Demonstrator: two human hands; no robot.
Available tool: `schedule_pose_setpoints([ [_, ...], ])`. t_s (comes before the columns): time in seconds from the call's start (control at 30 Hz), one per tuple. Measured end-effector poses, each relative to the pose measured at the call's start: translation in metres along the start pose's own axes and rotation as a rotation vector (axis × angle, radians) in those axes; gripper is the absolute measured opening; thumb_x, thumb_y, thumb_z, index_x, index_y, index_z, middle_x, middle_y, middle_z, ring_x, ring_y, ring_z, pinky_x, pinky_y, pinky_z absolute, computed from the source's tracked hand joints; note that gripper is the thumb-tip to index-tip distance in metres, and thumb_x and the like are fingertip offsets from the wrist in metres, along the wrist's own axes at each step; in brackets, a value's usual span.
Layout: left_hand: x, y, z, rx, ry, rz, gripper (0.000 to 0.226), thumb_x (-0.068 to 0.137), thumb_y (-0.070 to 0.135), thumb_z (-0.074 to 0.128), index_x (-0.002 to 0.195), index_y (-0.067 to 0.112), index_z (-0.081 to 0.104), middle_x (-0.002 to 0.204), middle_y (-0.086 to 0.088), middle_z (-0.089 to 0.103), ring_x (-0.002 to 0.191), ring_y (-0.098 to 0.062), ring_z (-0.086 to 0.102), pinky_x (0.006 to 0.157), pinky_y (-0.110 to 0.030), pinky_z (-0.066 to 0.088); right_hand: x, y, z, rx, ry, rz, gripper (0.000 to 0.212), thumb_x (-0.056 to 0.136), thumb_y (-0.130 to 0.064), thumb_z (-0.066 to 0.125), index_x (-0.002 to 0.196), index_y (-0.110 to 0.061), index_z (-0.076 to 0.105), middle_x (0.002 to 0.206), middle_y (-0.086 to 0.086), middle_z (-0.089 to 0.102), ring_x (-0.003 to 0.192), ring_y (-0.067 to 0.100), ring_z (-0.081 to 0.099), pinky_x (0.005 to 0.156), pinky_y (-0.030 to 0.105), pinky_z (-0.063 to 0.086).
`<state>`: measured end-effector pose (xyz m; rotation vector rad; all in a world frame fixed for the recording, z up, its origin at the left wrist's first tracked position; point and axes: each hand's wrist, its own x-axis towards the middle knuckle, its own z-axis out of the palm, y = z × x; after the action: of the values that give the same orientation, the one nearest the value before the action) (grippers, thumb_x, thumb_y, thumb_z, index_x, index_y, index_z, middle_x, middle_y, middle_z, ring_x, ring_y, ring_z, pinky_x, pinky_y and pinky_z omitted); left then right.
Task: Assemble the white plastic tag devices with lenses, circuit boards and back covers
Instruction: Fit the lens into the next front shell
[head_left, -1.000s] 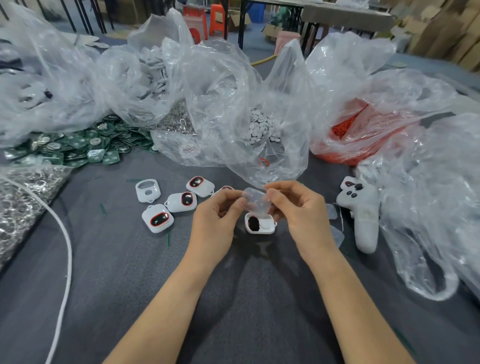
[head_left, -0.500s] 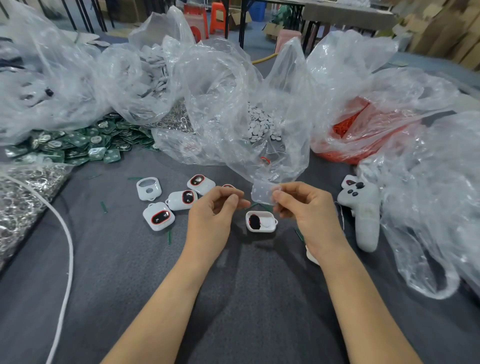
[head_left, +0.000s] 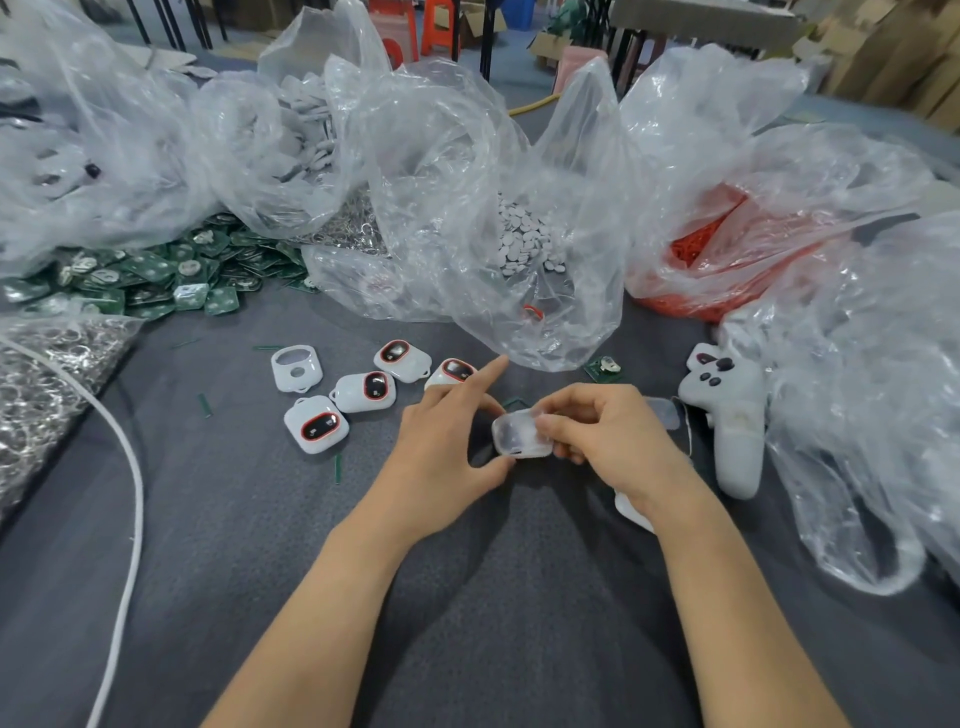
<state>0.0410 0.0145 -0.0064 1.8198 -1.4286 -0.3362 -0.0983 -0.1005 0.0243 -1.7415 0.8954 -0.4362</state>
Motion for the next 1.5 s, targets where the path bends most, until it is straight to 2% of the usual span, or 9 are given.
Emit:
schedule_pose_setpoints([
  [0.23, -0.0002, 0.0022, -0.0004, 0.022, 0.006, 0.0, 0.073, 0.08, 0.026, 0.073, 0.142, 0.034, 0.036, 0.11, 0.019, 0.057, 0.117, -0.004, 0.037, 0.094, -0.028, 0.027, 0.0016, 0.003, 0.0073, -0.231, 0.088, -0.04, 0.015, 0.08, -0.012, 0.071, 0.082, -0.026, 0.066, 0.065, 0.0, 0.069, 0.053, 0.006, 0.06, 0.054, 0.02, 0.042],
  [0.37, -0.0002, 0.0035, -0.0011, 0.035, 0.016, 0.008, 0.042, 0.078, 0.026, 0.075, 0.115, 0.029, 0.055, 0.108, 0.016, 0.058, 0.113, -0.008, 0.043, 0.095, -0.036, 0.034, 0.0011, 0.0015, 0.0084, -0.304, 0.125, -0.079, 0.016, 0.08, -0.013, 0.07, 0.081, -0.027, 0.065, 0.071, -0.003, 0.068, 0.064, 0.009, 0.063, 0.064, 0.026, 0.05],
  [0.63, 0.0008, 0.0037, -0.0007, 0.045, 0.011, 0.003, 0.032, 0.077, 0.026, 0.075, 0.103, 0.025, 0.057, 0.103, 0.015, 0.055, 0.108, -0.007, 0.044, 0.093, -0.034, 0.035, 0.0013, 0.0007, 0.0077, -0.336, 0.099, -0.112, 0.015, 0.08, -0.011, 0.069, 0.082, -0.026, 0.067, 0.073, -0.001, 0.067, 0.069, 0.014, 0.063, 0.072, 0.039, 0.055],
  [0.8, 0.0008, 0.0032, -0.0007, 0.036, 0.013, -0.005, 0.03, 0.077, 0.023, 0.076, 0.101, 0.024, 0.058, 0.101, 0.014, 0.056, 0.107, -0.007, 0.046, 0.091, -0.032, 0.033, 0.0021, 0.0022, 0.0072, -0.335, 0.072, -0.097, 0.015, 0.082, -0.015, 0.07, 0.083, -0.029, 0.067, 0.075, -0.004, 0.068, 0.07, 0.01, 0.064, 0.07, 0.031, 0.055],
  [0.97, 0.0008, 0.0026, -0.0009, 0.046, 0.0, 0.002, 0.019, 0.076, 0.023, 0.076, 0.09, 0.021, 0.063, 0.104, 0.011, 0.059, 0.109, -0.01, 0.047, 0.094, -0.037, 0.035, 0.0024, 0.0013, 0.0086, -0.407, 0.076, -0.129, 0.015, 0.082, -0.016, 0.07, 0.083, -0.03, 0.066, 0.077, -0.007, 0.066, 0.07, 0.005, 0.06, 0.061, 0.009, 0.043],
  [1.03, 0.0008, 0.0023, -0.0013, 0.045, -0.005, 0.0, 0.018, 0.075, 0.023, 0.077, 0.087, 0.02, 0.063, 0.104, 0.011, 0.06, 0.109, -0.01, 0.047, 0.095, -0.04, 0.036, 0.0026, 0.0012, 0.0097, -0.443, 0.088, -0.149, 0.014, 0.082, -0.014, 0.07, 0.083, -0.027, 0.067, 0.082, -0.007, 0.062, 0.069, 0.002, 0.056, 0.061, 0.007, 0.041],
  [1.17, 0.0014, 0.0031, -0.0018, 0.038, -0.004, 0.004, 0.017, 0.075, 0.024, 0.077, 0.084, 0.021, 0.063, 0.102, 0.011, 0.061, 0.107, -0.012, 0.048, 0.095, -0.042, 0.037, 0.0032, 0.0013, 0.0102, -0.464, 0.106, -0.15, 0.015, 0.08, -0.01, 0.071, 0.081, -0.024, 0.067, 0.087, -0.005, 0.052, 0.067, 0.0, 0.051, 0.062, 0.004, 0.038],
  [1.4, 0.001, 0.0034, -0.0021, 0.034, 0.009, 0.012, 0.017, 0.075, 0.023, 0.077, 0.084, 0.021, 0.063, 0.101, 0.009, 0.061, 0.105, -0.014, 0.049, 0.094, -0.044, 0.038, 0.0047, 0.0028, 0.0075, -0.448, 0.104, -0.117, 0.01, 0.082, -0.015, 0.071, 0.083, -0.024, 0.067, 0.089, -0.002, 0.064, 0.071, 0.008, 0.059, 0.06, 0.012, 0.038],
  [1.5, 0.0013, 0.0017, -0.0009, 0.038, 0.015, 0.017, 0.019, 0.075, 0.023, 0.077, 0.086, 0.023, 0.062, 0.101, 0.01, 0.06, 0.105, -0.012, 0.048, 0.094, -0.044, 0.038, 0.005, 0.0031, 0.0085, -0.424, 0.12, -0.122, 0.009, 0.082, -0.016, 0.072, 0.083, -0.023, 0.066, 0.084, -0.002, 0.065, 0.069, 0.011, 0.061, 0.063, 0.019, 0.045],
])
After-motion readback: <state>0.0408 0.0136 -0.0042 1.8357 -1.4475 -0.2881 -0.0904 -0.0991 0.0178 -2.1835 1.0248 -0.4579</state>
